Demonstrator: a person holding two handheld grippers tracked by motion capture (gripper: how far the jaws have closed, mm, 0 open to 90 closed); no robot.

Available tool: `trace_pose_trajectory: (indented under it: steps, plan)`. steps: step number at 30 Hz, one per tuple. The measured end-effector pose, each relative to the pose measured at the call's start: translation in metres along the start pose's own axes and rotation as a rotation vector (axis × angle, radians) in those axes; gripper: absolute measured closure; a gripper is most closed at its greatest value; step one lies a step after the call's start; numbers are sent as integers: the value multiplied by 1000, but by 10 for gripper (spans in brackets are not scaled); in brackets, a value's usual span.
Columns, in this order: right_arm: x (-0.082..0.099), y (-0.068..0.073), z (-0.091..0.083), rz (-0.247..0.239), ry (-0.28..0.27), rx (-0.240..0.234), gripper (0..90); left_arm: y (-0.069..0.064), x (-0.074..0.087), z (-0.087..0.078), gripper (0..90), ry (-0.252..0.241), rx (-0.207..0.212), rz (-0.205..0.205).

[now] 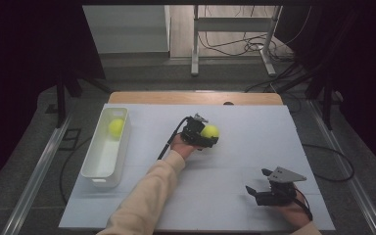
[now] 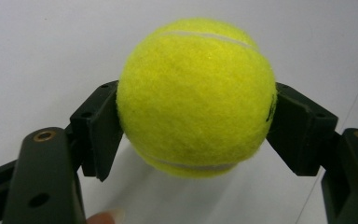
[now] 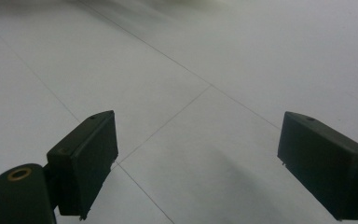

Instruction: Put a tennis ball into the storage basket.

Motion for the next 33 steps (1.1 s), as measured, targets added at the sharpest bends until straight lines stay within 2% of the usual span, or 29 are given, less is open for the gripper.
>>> trace_pose_trajectory:
  steps: [13, 21, 33]
  plan:
    - [0, 0, 0, -3, 1, -1, 125, -8, 3, -10, 258, -14, 8, 24]
    - [0, 0, 0, -3, 4, 0, 126, -10, 6, -21, 258, -39, 8, 15]
    - [0, -1, 0, -1, 5, 4, 127, -15, 11, -38, 258, -71, 11, 24]
Point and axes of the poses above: each handheld gripper's, and its own axes: z roughly forward along the jaws, x roughly out of its underside, y roughly to its left, the point moved 5 cm from there along z, roughly forward along the jaws, and after that the axes turned 9 degrees about x, right-handed, at the moved point
